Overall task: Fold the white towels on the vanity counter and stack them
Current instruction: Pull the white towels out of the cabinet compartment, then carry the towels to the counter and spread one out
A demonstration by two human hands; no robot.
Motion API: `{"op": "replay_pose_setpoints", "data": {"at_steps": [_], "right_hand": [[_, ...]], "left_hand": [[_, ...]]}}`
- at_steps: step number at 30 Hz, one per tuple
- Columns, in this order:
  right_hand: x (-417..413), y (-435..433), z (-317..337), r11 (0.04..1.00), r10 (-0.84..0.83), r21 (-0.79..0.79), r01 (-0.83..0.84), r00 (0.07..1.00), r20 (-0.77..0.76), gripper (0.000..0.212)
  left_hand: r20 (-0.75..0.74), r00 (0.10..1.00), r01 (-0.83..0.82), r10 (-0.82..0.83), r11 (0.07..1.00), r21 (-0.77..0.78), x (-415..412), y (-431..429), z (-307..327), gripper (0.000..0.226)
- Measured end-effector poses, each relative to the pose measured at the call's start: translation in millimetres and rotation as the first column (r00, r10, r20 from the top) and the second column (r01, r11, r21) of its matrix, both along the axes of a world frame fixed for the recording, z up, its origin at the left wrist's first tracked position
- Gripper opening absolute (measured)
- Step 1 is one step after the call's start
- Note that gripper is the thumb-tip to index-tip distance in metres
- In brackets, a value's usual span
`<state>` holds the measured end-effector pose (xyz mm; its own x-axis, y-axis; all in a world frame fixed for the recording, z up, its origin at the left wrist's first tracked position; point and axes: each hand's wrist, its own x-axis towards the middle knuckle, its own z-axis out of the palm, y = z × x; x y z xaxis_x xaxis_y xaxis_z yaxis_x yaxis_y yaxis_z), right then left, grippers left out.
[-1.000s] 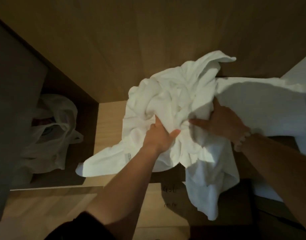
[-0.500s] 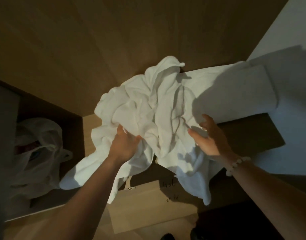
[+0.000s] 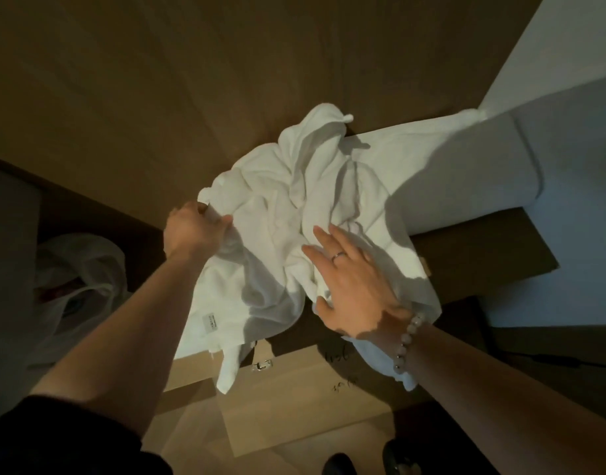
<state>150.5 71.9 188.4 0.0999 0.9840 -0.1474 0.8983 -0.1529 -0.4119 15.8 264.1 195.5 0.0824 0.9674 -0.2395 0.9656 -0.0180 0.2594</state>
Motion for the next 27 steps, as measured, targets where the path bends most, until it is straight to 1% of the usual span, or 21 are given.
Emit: {"op": "replay_pose_setpoints", "data": {"at_steps": [3,4,6,7,9,11,14,17,19,21,24,27], "right_hand": [[-7,1,-2,0.995,0.023,-0.094,-0.018,0.998,0.052,0.075],[-9,2,-2,0.994,0.030,-0.109,-0.023,0.998,0.062,0.075],[-10,6,-1,0.991,0.028,-0.133,-0.021,0.998,0.048,0.075],[-9,7,0,0.990,0.022,-0.141,-0.017,0.999,0.037,0.075],[-7,9,3,0.988,0.003,-0.152,0.001,1.000,0.025,0.074],[-7,10,10,0.983,-0.023,-0.180,0.026,1.000,0.015,0.075],[-7,13,28,0.969,-0.064,-0.242,0.055,0.998,-0.026,0.079],[-5,22,55,0.961,-0.082,-0.267,0.073,0.996,-0.025,0.082],[-3,33,78,0.969,-0.103,-0.228,0.094,0.994,-0.027,0.080],[-4,45,106,0.979,-0.137,-0.162,0.124,0.988,-0.070,0.076],[-8,70,155,0.987,-0.158,-0.015,0.157,0.978,-0.140,0.074],[-16,92,209,0.970,-0.177,0.132,0.203,0.967,-0.184,0.074]], "left_hand": [[-0.040,0.998,0.054,-0.051,0.996,0.076,-1,-11,4,0.040],[-0.030,0.997,0.076,-0.073,0.992,0.104,-1,-12,7,0.036],[0.035,0.997,0.067,-0.074,0.984,0.164,0,-9,19,0.033],[0.042,0.996,0.064,-0.074,0.975,0.211,1,-7,28,0.033],[-0.004,0.994,0.101,-0.106,0.939,0.329,3,-3,48,0.033],[-0.005,0.989,0.138,-0.149,0.902,0.410,6,-3,71,0.029],[0.119,0.978,0.100,-0.174,0.880,0.464,11,3,108,0.022],[0.264,0.947,0.035,-0.181,0.878,0.478,16,7,149,0.016],[0.310,0.930,0.030,-0.197,0.882,0.471,17,7,175,0.015],[0.330,0.913,0.062,-0.240,0.881,0.469,15,4,197,0.013],[0.341,0.890,0.107,-0.304,0.864,0.492,13,-10,222,0.006],[0.371,0.856,0.124,-0.360,0.840,0.529,15,-28,249,0.003]]}}
